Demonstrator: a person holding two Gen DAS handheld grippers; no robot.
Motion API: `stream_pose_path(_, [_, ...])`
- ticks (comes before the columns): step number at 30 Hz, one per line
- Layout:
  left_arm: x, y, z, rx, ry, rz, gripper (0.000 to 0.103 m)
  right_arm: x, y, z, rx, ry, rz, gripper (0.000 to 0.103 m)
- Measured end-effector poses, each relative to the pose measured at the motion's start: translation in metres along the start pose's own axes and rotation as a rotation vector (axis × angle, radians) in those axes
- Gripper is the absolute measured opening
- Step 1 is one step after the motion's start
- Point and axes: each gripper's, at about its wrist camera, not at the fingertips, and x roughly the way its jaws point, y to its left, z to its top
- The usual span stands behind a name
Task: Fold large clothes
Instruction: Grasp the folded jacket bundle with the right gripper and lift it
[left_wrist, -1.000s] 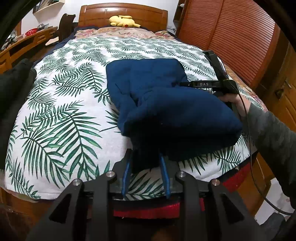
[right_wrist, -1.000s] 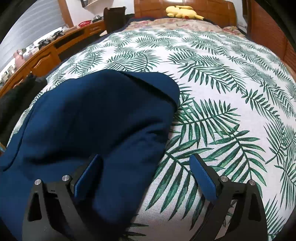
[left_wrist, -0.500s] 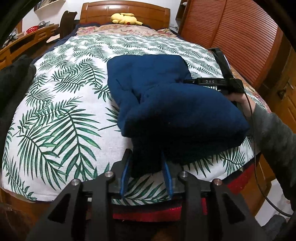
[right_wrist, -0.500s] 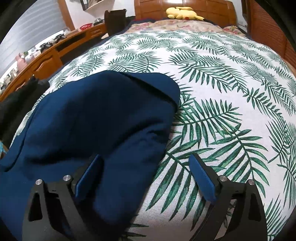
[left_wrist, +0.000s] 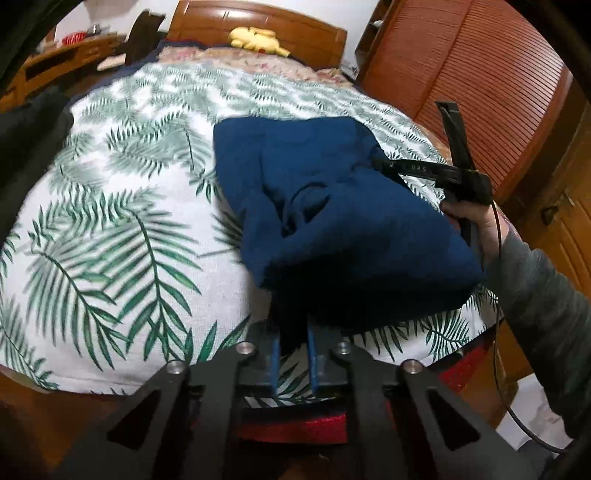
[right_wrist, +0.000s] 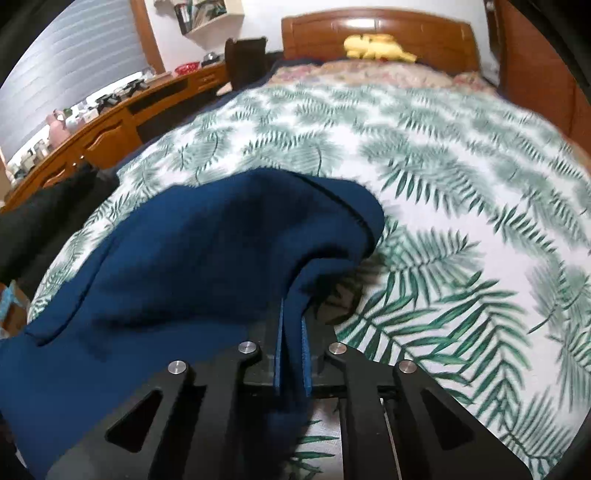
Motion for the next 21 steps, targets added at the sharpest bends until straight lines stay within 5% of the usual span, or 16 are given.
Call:
stream_pose_path(13, [-0.069, 0.019, 0.034, 0.032, -0.196, 0.085, 0.003, -0.044, 0.049, 0.043, -0.05, -0.132, 0.034, 0.004])
stream_pose_path(21, [-0.136, 0.066, 0.062, 0.037, -0.311, 0.192, 0.003, -0.042, 0.128, 0.098, -0.147, -0.177, 0.109, 0.004])
